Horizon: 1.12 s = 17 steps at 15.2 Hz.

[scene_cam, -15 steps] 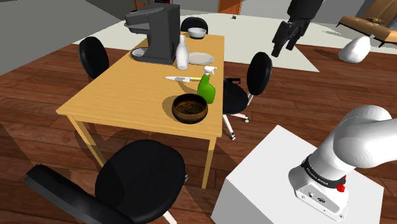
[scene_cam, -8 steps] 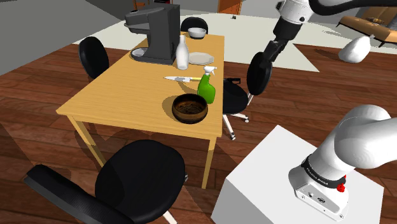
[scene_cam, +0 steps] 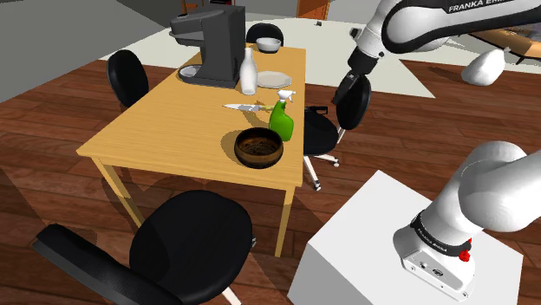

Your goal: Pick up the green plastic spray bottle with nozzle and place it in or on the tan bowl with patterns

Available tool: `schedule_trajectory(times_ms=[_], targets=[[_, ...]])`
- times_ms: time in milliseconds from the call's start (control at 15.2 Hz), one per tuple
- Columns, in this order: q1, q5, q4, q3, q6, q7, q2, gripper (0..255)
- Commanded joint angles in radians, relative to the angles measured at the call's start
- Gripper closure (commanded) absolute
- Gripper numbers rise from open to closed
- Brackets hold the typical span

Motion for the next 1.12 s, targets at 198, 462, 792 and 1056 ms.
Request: schedule_trajectory(times_ms=[198,462,792,1056], targets=[[0.098,0.105,0.014,-0.137,0.204,-0.245,0.171,0],[0.223,0.294,0.076,-0.255,0.316,-0.498,0.336,0],[0.337,0.674,0.217,-0.35,0.337,-0.905,0.576,0],[0.316,0.878,0.319,-0.322,0.303,-1.109,0.722,0]])
